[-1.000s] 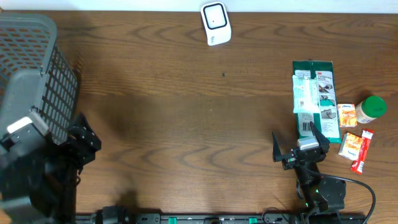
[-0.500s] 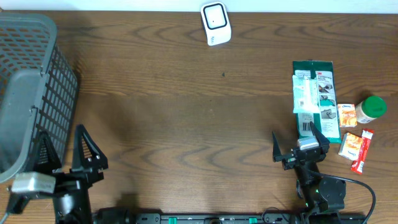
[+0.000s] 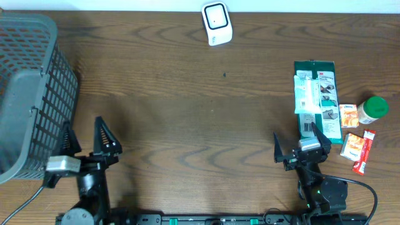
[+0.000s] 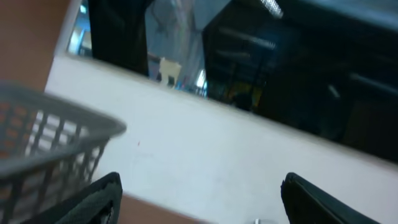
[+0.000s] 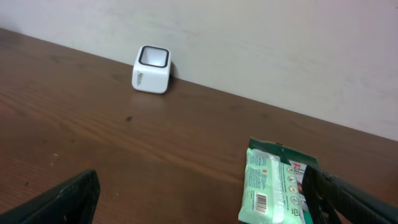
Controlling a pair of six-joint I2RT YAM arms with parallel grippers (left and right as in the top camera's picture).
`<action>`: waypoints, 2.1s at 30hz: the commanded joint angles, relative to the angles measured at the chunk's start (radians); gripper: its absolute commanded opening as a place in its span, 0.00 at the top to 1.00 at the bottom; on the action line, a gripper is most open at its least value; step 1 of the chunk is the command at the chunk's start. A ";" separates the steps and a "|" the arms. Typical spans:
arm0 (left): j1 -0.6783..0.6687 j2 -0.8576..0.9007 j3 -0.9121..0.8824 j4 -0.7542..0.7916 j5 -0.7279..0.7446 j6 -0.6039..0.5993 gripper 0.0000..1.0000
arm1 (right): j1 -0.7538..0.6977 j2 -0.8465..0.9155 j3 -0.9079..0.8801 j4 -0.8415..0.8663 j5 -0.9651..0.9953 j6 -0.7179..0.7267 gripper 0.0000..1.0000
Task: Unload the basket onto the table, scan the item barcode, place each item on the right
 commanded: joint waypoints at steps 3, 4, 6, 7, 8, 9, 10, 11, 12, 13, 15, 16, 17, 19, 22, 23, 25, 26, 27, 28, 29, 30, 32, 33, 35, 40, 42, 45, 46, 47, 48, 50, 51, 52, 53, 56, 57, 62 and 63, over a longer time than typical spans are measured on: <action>-0.004 -0.007 -0.150 0.117 0.002 0.002 0.18 | -0.014 -0.005 -0.001 -0.004 0.005 0.004 0.01; -0.004 -0.007 -0.166 0.116 0.002 0.002 0.18 | -0.014 -0.005 -0.001 -0.004 0.005 0.003 0.01; -0.004 -0.007 -0.196 0.116 0.002 0.002 0.18 | -0.014 -0.005 -0.001 -0.004 0.005 0.004 0.01; -0.004 -0.007 -0.197 0.088 0.002 0.002 0.18 | -0.014 -0.005 -0.001 -0.004 0.005 0.004 0.01; -0.004 -0.008 -0.198 0.059 0.002 0.003 0.18 | -0.014 -0.005 -0.001 -0.004 0.005 0.004 0.01; -0.004 -0.008 -0.198 0.029 0.002 0.003 0.18 | -0.014 -0.005 -0.001 -0.004 0.005 0.004 0.01; -0.004 -0.008 -0.198 -0.008 0.001 0.007 0.18 | -0.014 -0.005 -0.001 -0.004 0.005 0.003 0.01; -0.004 -0.008 -0.198 -0.042 0.001 0.011 0.18 | -0.014 -0.005 -0.001 -0.004 0.005 0.004 0.01; -0.004 -0.008 -0.198 -0.079 0.001 0.021 0.18 | -0.014 -0.005 -0.001 -0.004 0.005 0.004 0.01; -0.004 -0.008 -0.198 -0.127 0.001 0.033 0.18 | -0.014 -0.005 -0.001 -0.004 0.005 0.003 0.01; -0.004 -0.008 -0.198 -0.211 -0.001 0.057 0.18 | -0.014 -0.005 -0.001 -0.004 0.005 0.004 0.01; -0.004 -0.008 -0.198 -0.269 -0.001 0.076 0.18 | -0.014 -0.005 -0.001 -0.004 0.005 0.003 0.01; -0.004 -0.008 -0.198 -0.314 -0.002 0.086 0.18 | -0.014 -0.005 -0.001 -0.004 0.005 0.003 0.01; -0.004 -0.008 -0.198 -0.349 0.002 0.138 0.17 | -0.014 -0.005 -0.001 -0.004 0.005 0.003 0.01; -0.004 -0.008 -0.198 -0.350 0.002 0.189 0.18 | -0.014 -0.005 -0.001 -0.004 0.005 0.003 0.01; -0.004 -0.008 -0.198 -0.349 0.002 0.189 0.18 | -0.014 -0.005 -0.001 -0.004 0.005 0.003 0.01; -0.004 -0.008 -0.198 -0.349 0.001 0.189 0.18 | -0.014 -0.005 -0.001 -0.004 0.005 0.003 0.01; -0.004 -0.007 -0.198 -0.349 0.001 0.189 0.18 | -0.014 -0.005 -0.001 -0.004 0.005 0.003 0.01; -0.004 -0.007 -0.198 -0.349 0.001 0.189 0.18 | -0.014 -0.005 -0.001 -0.004 0.005 0.003 0.01; -0.004 -0.006 -0.198 -0.349 0.001 0.189 0.18 | -0.014 -0.005 -0.001 -0.004 0.005 0.004 0.01; -0.004 -0.005 -0.198 -0.349 0.001 0.189 0.18 | -0.014 -0.005 -0.001 -0.004 0.005 0.004 0.01; -0.004 -0.005 -0.198 -0.349 0.001 0.189 0.18 | -0.014 -0.005 -0.001 -0.004 0.005 0.004 0.01; -0.004 -0.005 -0.198 -0.349 0.001 0.189 0.17 | -0.014 -0.005 -0.001 -0.004 0.005 0.004 0.01; -0.004 -0.005 -0.198 -0.349 0.001 0.189 0.18 | -0.014 -0.005 -0.001 -0.004 0.005 0.003 0.01; -0.004 -0.005 -0.198 -0.349 0.001 0.189 0.17 | -0.014 -0.005 -0.001 -0.004 0.005 0.003 0.01; -0.004 -0.005 -0.198 -0.349 0.001 0.189 0.17 | -0.014 -0.005 -0.001 -0.004 0.005 0.003 0.01; -0.004 -0.005 -0.198 -0.349 0.001 0.189 0.18 | -0.014 -0.005 -0.001 -0.004 0.005 0.003 0.01; -0.004 -0.005 -0.198 -0.349 0.001 0.189 0.18 | -0.014 -0.005 -0.001 -0.004 0.005 0.003 0.01; -0.004 -0.005 -0.198 -0.349 0.001 0.189 0.18 | -0.014 -0.005 -0.001 -0.004 0.005 0.004 0.01; -0.004 -0.005 -0.198 -0.349 0.001 0.189 0.18 | -0.014 -0.005 -0.001 -0.004 0.005 0.003 0.01; -0.004 -0.005 -0.198 -0.349 0.001 0.189 0.18 | -0.014 -0.005 -0.001 -0.004 0.005 0.004 0.01; -0.004 -0.005 -0.198 -0.349 0.001 0.189 0.17 | -0.014 -0.005 -0.001 -0.004 0.005 0.003 0.01; -0.004 -0.005 -0.198 -0.349 0.001 0.189 0.18 | -0.014 -0.005 -0.001 -0.004 0.005 0.003 0.01; -0.004 -0.005 -0.198 -0.349 0.001 0.189 0.17 | -0.014 -0.005 -0.001 -0.004 0.005 0.003 0.01; -0.004 -0.005 -0.198 -0.349 0.001 0.189 0.17 | -0.014 -0.005 -0.001 -0.004 0.005 0.004 0.01; -0.004 -0.005 -0.198 -0.349 0.001 0.189 0.18 | -0.014 -0.005 -0.001 -0.004 0.005 0.003 0.01; -0.004 -0.005 -0.198 -0.349 0.001 0.189 0.17 | -0.014 -0.005 -0.001 -0.004 0.005 0.004 0.01; -0.004 -0.005 -0.198 -0.349 0.001 0.189 0.18 | -0.014 -0.005 -0.001 -0.004 0.005 0.003 0.01; -0.004 -0.005 -0.198 -0.349 0.001 0.189 0.18 | -0.014 -0.005 -0.001 -0.004 0.005 0.004 0.01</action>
